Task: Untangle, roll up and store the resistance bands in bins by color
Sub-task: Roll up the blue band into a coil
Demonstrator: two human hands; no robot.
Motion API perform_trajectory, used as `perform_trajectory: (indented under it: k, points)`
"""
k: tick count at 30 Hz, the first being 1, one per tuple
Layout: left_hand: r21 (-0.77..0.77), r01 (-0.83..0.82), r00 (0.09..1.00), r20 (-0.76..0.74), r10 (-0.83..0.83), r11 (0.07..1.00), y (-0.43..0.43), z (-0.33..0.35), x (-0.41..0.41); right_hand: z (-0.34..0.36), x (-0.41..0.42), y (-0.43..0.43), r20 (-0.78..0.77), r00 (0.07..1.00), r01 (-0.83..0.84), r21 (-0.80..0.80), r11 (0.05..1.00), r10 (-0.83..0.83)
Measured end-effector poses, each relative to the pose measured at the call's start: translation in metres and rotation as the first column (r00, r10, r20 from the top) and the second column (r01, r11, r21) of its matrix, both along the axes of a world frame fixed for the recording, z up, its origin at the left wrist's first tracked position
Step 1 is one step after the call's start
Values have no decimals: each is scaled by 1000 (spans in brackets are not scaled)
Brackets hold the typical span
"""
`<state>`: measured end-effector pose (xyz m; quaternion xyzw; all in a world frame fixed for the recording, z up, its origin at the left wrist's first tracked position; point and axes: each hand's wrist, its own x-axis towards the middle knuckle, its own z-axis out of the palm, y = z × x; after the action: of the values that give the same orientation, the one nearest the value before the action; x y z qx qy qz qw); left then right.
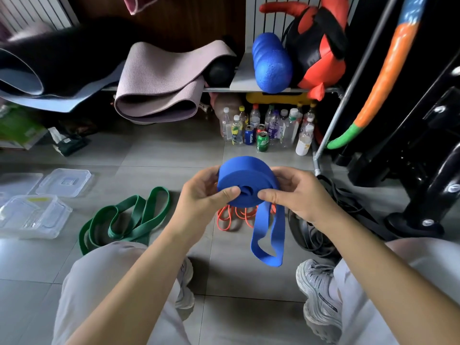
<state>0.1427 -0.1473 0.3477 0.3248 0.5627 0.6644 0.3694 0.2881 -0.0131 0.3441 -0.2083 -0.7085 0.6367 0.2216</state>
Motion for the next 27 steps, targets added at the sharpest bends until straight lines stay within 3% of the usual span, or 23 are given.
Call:
perform_trajectory:
  k: [5,8,10,12,14,16,18,19,22,25,27]
  points:
    - [43,25,964,264,-35,999,0,0,4,-1,2,2,-113,991,-92,-136,987,76]
    - [6,56,956,287,-56,998,0,1,4,-3,4,3,-106,993,-57,-107,993,45]
    - [-101,79,986,157,-63,992,-1,-3,2,-5,6,3,-62,997,-43,-62,997,39]
    - [-254,20,975,-211,-75,967,-1,-5,-3,-9,7,3,12,999,-45,14,999,45]
    - [-306,-90,788,-604,-120,948,-3,-7,-6,-15,8,4,103,994,-52,96,994,42]
    - [-287,-56,550,-808,-210,956,-6,-9,-4,-19,7,1,178,983,-74,155,985,45]
    - [-327,-11,376,-877,-300,945,-8,-17,1,-23,5,-4,247,967,-120,223,967,63]
    - [-352,-28,340,-883,-322,936,-7,-19,4,-24,5,-7,270,960,-139,244,960,71]
    - [-391,-106,321,-884,-341,914,-3,-21,6,-30,3,-10,303,949,-175,261,949,91]
    - [-490,-124,234,-860,-454,863,0,-23,11,-34,0,-14,364,927,-209,297,932,92]
    - [-545,-136,223,-830,-510,827,2,-25,14,-35,-1,-16,409,909,-242,371,896,77]
